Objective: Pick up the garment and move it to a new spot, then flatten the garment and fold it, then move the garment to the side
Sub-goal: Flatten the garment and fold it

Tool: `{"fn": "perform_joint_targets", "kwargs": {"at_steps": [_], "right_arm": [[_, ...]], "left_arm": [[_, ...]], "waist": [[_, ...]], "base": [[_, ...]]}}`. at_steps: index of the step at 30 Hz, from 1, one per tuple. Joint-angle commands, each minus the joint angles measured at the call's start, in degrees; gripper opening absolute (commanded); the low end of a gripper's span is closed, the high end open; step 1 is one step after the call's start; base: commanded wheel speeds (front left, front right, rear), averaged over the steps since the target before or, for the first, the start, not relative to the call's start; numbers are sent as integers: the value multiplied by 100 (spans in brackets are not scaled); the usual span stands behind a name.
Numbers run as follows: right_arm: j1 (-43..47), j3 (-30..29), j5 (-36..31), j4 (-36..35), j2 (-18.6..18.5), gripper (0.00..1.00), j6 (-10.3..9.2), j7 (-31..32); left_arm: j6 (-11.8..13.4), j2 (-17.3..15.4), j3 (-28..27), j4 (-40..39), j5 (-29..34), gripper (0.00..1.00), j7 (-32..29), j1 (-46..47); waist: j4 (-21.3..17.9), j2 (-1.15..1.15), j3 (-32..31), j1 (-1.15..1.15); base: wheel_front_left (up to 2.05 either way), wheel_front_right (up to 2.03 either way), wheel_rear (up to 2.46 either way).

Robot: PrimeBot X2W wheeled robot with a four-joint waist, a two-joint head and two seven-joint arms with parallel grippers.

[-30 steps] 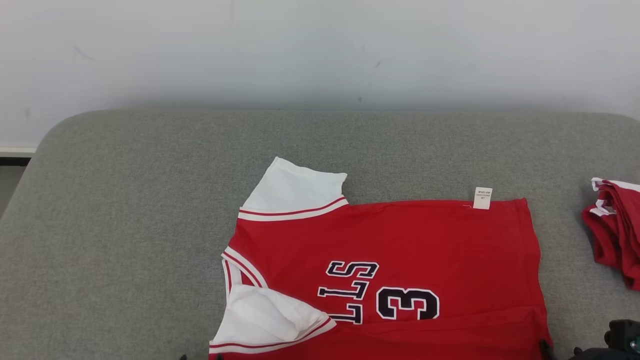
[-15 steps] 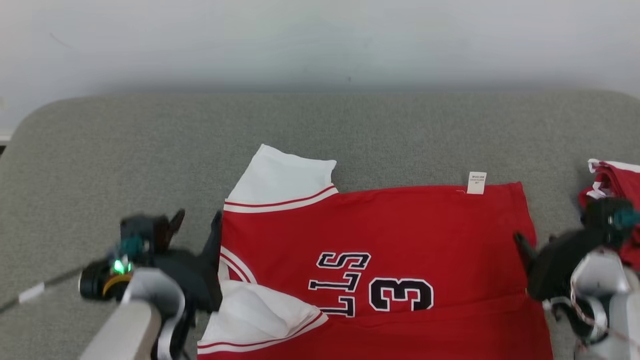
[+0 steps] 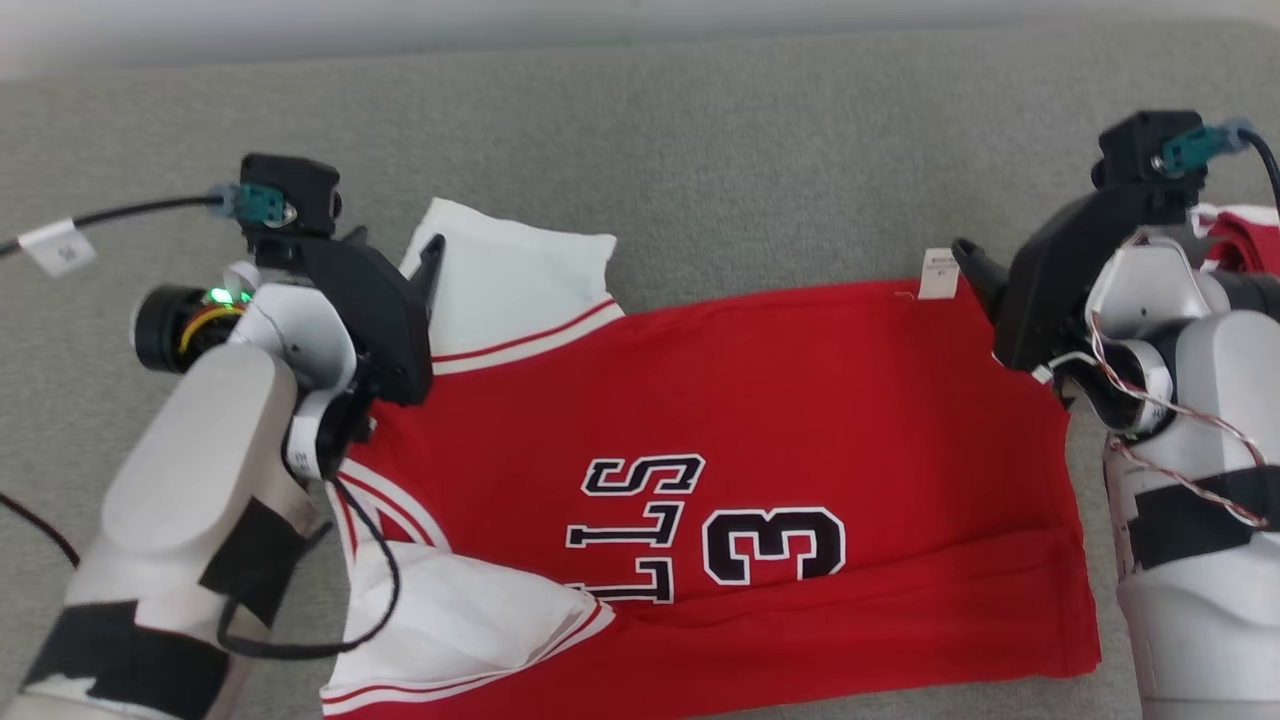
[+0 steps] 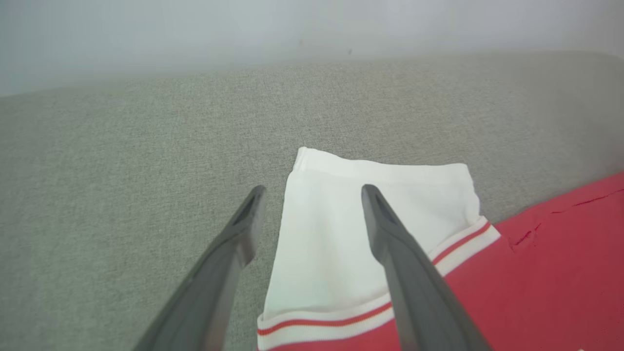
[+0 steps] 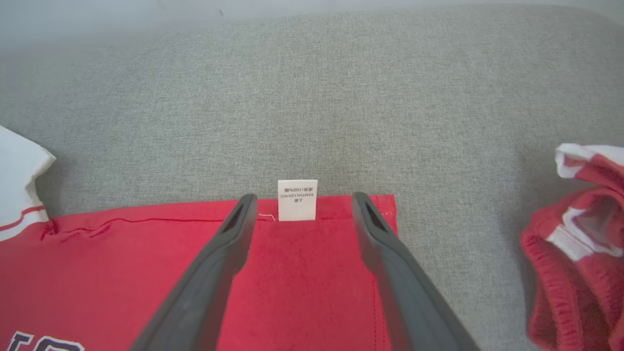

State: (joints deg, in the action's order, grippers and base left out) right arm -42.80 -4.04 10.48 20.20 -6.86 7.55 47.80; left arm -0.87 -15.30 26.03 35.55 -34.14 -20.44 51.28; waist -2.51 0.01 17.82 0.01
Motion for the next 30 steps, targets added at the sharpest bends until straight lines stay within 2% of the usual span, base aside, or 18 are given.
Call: {"fn": "perform_joint_targets", "kwargs": {"at_steps": [1,5,10,14,19,24,25,26,27,28,29,30], "right_arm": [[-75,30,7,18,-26,100,-15,-34],[-418,286,-30,263,-75,100,-15,-240],[-701,421,15,511,-105,100,-15,-427],[-777,500,61,662,-148,100,-15,-499],[-886,570,108,775,-236,100,-15,-498],[-833,720,228,776,-347,100,-15,-203],[-813,781,258,739,-384,100,-15,-101],[-791,850,306,681,-423,100,-15,-6],[-770,901,353,624,-462,100,-15,74],[-745,961,395,541,-517,100,-15,148],[-723,1001,429,472,-574,100,-15,214],[-692,1033,473,399,-616,100,-15,276]], "left_arm": [[4,-66,11,35,71,100,-20,71],[-81,-169,232,368,323,100,-176,512],[-154,-111,197,660,233,100,-270,858],[-46,-146,236,911,295,100,-384,1005],[274,-255,193,1189,365,100,-475,1135],[183,-207,163,1372,124,100,-924,1101],[123,-176,138,1400,16,57,-1067,1074],[75,-152,106,1414,-67,47,-1213,1056],[40,-149,99,1420,-129,30,-1366,1032],[0,-176,108,1404,-176,19,-1500,1010],[-15,-215,115,1369,-202,0,-1590,1000],[-20,-247,111,1334,-232,0,-1688,982]], "waist": [[-318,-1,453,-1],[-437,-1,707,-1],[-467,-1,877,-1],[-474,-1,909,-1],[-505,-1,962,-1],[-521,-1,989,-1],[-522,-1,995,-1],[-525,-1,1000,-1],[-530,-1,1006,-1],[-534,-1,1012,-1],[-538,-1,1018,-1],[-542,-1,1024,-1]], "base": [[0,0,0],[0,0,0],[0,0,0],[0,0,0],[0,0,0],[0,0,0],[0,0,0],[0,0,0],[0,0,0],[0,0,0],[0,0,0],[0,0,0]]}}
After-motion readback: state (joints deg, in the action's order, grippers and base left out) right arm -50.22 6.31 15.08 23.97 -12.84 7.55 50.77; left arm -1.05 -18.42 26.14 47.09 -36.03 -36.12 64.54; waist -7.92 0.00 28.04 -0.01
